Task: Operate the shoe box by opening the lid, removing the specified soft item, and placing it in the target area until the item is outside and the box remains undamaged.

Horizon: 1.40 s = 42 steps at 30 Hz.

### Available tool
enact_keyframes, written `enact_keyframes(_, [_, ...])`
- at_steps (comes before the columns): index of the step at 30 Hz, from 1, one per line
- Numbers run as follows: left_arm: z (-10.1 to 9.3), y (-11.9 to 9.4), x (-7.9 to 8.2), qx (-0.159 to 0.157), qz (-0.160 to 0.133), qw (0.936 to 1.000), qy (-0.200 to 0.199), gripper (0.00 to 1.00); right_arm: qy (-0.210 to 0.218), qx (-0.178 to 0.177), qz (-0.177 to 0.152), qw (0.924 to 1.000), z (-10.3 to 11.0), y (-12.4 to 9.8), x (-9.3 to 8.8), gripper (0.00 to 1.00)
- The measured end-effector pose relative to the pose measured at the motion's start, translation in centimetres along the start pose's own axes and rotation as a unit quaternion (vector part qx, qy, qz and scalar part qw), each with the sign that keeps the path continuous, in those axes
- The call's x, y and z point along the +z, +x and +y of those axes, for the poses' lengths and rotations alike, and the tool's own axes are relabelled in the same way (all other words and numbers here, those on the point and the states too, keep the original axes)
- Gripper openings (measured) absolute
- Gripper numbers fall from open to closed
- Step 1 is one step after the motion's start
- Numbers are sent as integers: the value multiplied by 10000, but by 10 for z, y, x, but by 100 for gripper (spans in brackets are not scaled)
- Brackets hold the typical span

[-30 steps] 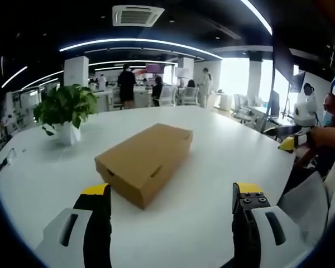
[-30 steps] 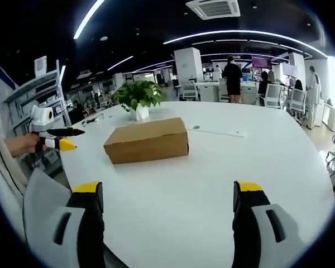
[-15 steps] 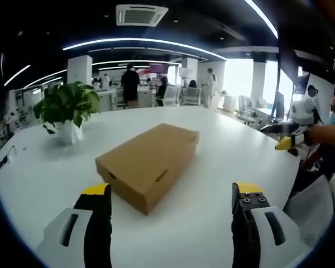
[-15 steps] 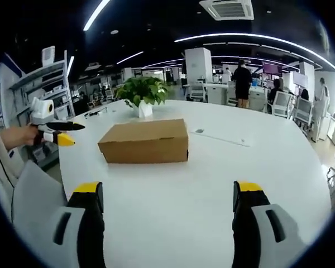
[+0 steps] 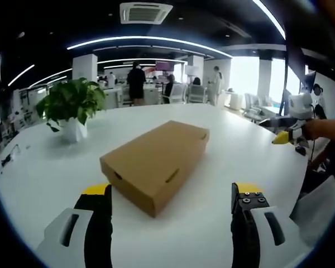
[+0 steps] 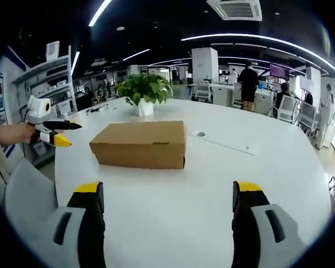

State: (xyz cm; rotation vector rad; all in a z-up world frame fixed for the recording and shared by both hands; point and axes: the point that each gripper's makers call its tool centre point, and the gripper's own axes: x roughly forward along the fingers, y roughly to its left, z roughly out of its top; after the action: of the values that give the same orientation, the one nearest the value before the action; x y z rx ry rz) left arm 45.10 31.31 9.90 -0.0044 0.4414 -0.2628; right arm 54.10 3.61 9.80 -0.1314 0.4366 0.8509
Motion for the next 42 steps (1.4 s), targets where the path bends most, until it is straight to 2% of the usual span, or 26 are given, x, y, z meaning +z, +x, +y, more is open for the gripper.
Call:
enact_keyframes(18, [18, 21, -8, 280, 103, 9995, -96, 90, -454, 417, -115, 9980, -13, 53, 17, 86])
enact_keyframes(31, [30, 32, -19, 531, 179, 9983, -169, 87, -1007, 841, -135, 9913, -14, 92, 24, 77])
enact_keyframes(42, [32, 44, -24, 594, 245, 9977, -215, 83, -1333, 1154, 67, 9843, -13, 123, 20, 67])
